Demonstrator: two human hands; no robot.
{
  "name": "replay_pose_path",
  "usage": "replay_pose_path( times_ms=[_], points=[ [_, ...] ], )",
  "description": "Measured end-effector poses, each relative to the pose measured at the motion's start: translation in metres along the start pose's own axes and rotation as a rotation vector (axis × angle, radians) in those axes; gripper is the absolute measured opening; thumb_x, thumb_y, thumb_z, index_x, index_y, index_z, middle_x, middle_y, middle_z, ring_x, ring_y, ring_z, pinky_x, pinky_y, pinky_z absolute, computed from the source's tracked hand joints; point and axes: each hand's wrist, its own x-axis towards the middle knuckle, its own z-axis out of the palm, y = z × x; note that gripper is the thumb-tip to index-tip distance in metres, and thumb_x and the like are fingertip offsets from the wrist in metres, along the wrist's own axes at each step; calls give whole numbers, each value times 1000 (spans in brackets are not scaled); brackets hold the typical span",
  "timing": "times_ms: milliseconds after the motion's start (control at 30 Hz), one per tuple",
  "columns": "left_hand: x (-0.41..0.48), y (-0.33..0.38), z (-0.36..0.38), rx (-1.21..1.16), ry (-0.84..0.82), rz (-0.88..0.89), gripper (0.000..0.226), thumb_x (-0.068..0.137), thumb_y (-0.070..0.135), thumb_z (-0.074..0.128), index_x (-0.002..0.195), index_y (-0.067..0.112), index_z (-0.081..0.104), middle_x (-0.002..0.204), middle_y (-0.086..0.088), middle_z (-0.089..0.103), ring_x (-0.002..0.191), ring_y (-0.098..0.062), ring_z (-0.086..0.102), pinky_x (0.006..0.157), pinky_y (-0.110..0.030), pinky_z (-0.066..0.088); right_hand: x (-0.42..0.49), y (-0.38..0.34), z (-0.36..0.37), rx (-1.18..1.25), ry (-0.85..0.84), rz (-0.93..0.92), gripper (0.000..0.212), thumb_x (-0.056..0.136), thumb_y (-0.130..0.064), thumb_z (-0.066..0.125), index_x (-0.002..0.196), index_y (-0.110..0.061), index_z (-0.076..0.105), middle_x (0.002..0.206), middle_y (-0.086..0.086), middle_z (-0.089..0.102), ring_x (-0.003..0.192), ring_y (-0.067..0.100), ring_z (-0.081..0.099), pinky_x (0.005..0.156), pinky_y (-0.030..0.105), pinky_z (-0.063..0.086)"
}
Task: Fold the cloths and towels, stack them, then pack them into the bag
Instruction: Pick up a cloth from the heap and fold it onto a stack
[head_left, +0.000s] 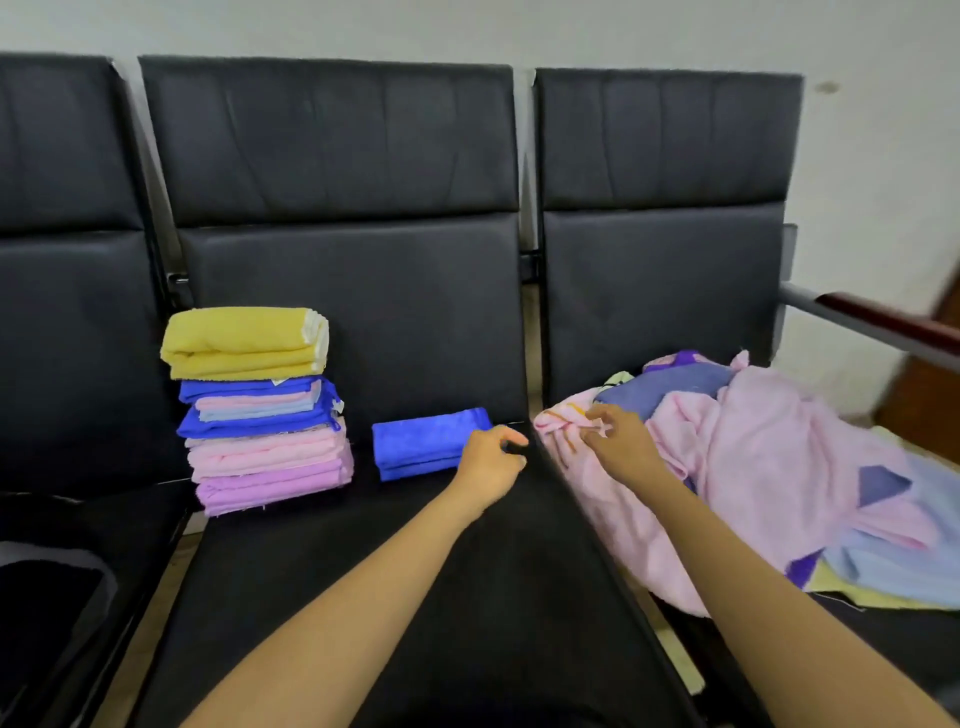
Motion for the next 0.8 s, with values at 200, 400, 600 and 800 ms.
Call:
replay_pose_path(
  times_ms=[200,400,600,800],
  points=[
    [-14,69,89,-115,-318,13,31,92,10,53,121,15,61,115,-4,54,111,-24,53,94,-30,45,-55,82,-57,-324,532,366,48,91,-24,61,130,-5,43,132,22,44,120,36,45,100,37,35],
    [-16,86,148,1,-463,66,49,90,0,46,137,12,50,138,-4,51,126,-22,48,96,-21,39,-72,146,-68,-510,437,497,56,91,-47,55,125,-2,45,126,19,51,117,34,46,96,35,34],
    [-12,80,178,-118,-493,-17,34,96,11,44,128,4,54,126,-14,58,107,-23,55,93,-30,44,-77,156,-63,-309,612,298,24,100,-20,43,105,-1,56,104,21,59,96,32,52,80,35,35],
    [-4,97,160,-917,-469,-410,39,90,56,52,100,18,54,99,-7,59,100,-27,57,94,-44,44,-97,110,-71,696,463,79,21,91,-16,52,70,-17,55,79,5,53,79,18,46,76,30,40]
  ],
)
